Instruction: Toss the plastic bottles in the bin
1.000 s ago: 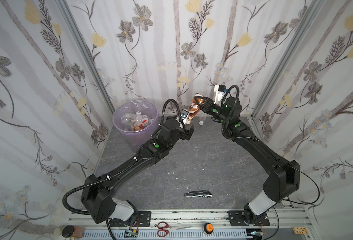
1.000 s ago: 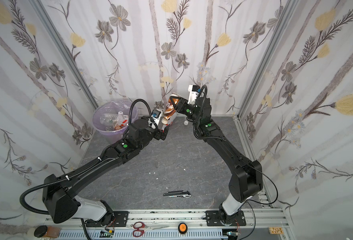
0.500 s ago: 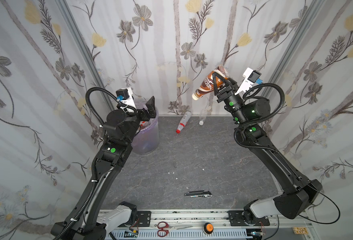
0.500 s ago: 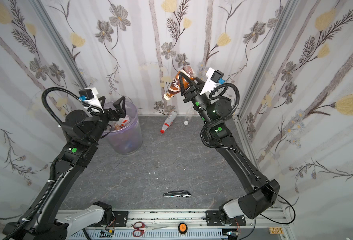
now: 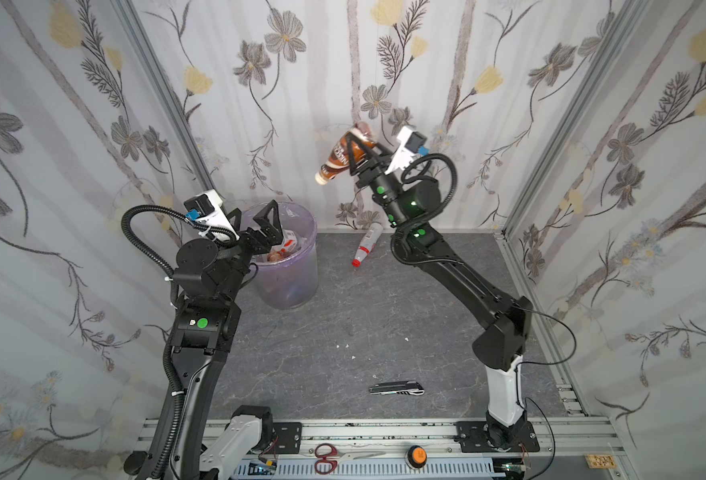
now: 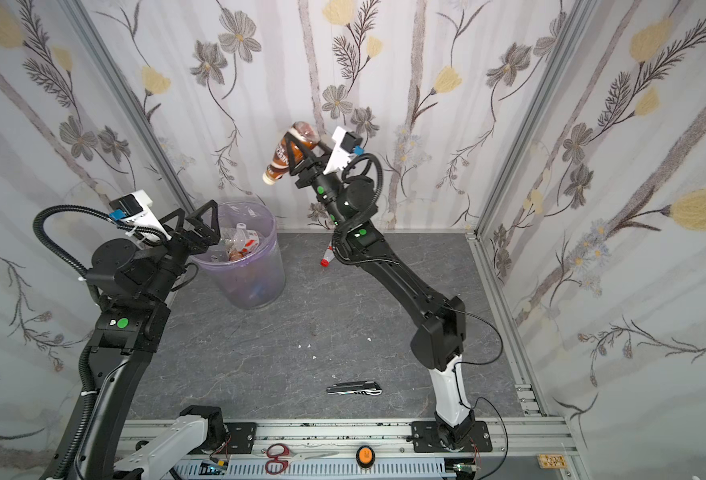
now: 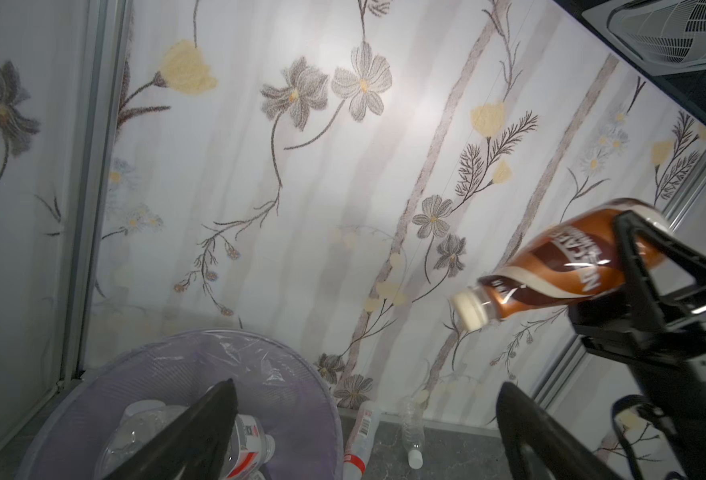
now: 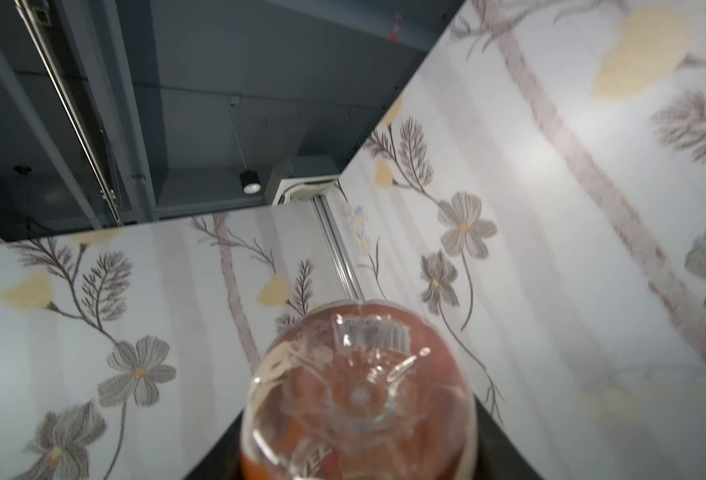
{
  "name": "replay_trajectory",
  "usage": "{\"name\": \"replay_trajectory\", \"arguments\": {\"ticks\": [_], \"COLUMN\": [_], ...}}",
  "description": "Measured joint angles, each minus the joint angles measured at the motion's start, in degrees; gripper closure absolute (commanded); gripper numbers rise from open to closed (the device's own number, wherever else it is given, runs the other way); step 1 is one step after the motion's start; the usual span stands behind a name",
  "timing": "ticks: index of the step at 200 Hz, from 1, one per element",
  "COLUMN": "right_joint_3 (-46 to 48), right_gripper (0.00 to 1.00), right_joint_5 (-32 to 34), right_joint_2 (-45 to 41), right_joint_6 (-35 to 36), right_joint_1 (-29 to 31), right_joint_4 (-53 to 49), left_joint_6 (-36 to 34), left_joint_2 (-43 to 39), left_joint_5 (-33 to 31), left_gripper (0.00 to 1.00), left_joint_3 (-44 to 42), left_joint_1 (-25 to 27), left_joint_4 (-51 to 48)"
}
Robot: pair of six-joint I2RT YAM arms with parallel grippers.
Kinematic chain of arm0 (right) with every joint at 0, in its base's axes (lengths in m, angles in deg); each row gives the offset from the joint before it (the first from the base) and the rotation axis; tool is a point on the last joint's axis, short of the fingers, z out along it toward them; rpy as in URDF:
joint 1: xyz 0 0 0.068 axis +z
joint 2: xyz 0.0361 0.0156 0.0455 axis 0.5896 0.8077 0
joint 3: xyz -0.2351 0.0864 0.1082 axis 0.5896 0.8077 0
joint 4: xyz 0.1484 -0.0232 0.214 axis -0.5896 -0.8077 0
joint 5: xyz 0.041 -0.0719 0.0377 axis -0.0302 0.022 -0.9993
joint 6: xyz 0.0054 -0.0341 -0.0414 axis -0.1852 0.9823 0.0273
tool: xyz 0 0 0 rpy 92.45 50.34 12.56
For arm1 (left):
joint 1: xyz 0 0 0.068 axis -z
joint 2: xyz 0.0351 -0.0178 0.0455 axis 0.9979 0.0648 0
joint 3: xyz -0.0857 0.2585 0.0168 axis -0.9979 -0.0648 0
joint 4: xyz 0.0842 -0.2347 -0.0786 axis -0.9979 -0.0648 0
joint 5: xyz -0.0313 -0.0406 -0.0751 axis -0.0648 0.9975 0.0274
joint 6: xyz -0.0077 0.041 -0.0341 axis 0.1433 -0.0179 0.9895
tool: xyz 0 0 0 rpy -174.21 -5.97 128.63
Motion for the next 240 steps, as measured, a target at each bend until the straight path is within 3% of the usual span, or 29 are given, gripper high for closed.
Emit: {"name": "replay_trajectory", "arguments": {"ticks": [30,56,84,134,176,240], "right_joint_3": [-7.9,-7.8,-5.0,14.2,31.5,49.7], "right_gripper": [0.01,0.0,0.0,0.0,0.0,0.0], "right_joint_5": [-2.7,-1.4,-1.0,-0.3,1.6,2.0], "right_joint_2": [7.6,4.9,-3.7,-18.2,-28.5,-38.2], "right_joint_6": [0.6,3.7,6.0,6.4,3.8,0.8], "right_joint_1": [1.7,1.4,0.5,-4.0,-10.8,-22.7], "right_joint_4": [-14.9,-18.2,-19.5,-13.2,-13.9,-17.2], "left_joint_6": [0.9,1.7,2.2,3.4,1.6,-5.9], "left_joint_2": [-0.8,0.1,1.2,3.0,8.3,25.6], "left_joint_5": [1.0,2.7,3.1,4.5,4.1,-4.3], "left_gripper": [0.0,0.0,0.0,0.0,0.0,0.0], "left_joint_3": [-0.9,-1.0,-1.0,0.0,3.6,13.4], "left_joint_1": [-1.7,-1.7,-1.8,-0.7,8.8,25.5], "left_joint_4": [-0.1,0.0,0.0,0.0,-0.2,-1.7]}}
